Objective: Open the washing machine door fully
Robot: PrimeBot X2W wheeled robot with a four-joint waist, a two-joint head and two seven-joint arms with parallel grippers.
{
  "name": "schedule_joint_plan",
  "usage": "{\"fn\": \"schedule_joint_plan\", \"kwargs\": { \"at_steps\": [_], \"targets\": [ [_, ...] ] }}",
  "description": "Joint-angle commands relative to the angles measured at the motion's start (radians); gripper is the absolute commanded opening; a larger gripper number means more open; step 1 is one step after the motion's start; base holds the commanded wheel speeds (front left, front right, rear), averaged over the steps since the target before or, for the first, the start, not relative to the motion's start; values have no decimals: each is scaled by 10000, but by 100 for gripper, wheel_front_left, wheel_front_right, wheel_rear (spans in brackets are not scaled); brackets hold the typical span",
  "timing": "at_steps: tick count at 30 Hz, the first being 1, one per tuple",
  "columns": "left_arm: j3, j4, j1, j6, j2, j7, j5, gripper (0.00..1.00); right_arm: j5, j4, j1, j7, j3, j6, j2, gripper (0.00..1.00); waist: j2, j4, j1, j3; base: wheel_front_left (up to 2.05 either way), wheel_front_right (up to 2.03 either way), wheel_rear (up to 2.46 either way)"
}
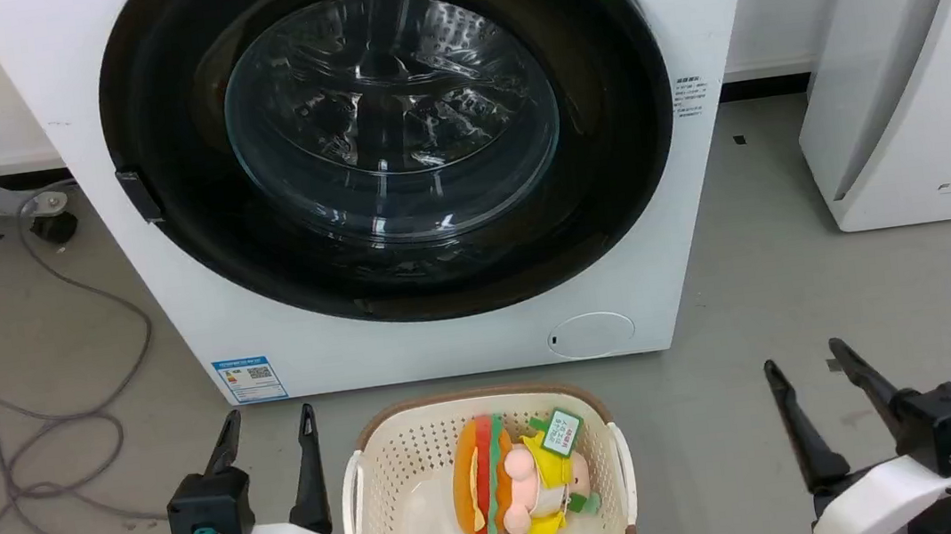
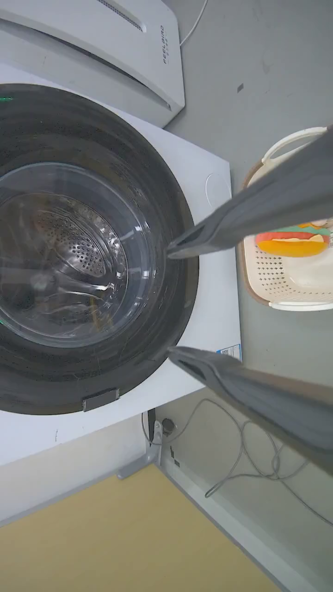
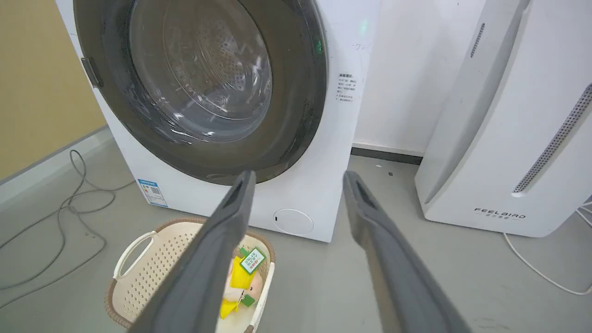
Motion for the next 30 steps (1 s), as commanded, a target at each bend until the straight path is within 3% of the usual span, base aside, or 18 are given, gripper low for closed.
{"fn": "schedule_joint_plan", "kwargs": {
  "at_steps": [1, 13, 30],
  "targets": [
    [-54, 58, -89, 0, 2, -111, -94, 100, 92, -59, 107, -86, -13, -1, 1, 0, 0, -1, 0, 0, 0, 0, 0],
    [-229, 116, -163, 30, 3, -341, -217, 100, 702, -218, 239, -247, -72, -1, 3, 0, 0, 15, 0, 24, 0, 0, 0],
    [-526, 219, -289, 62, 3, -696, -452, 100, 5400, 117, -266, -728, -573, -2, 5, 0, 0, 62, 0, 100, 0, 0, 0]
  ]
}}
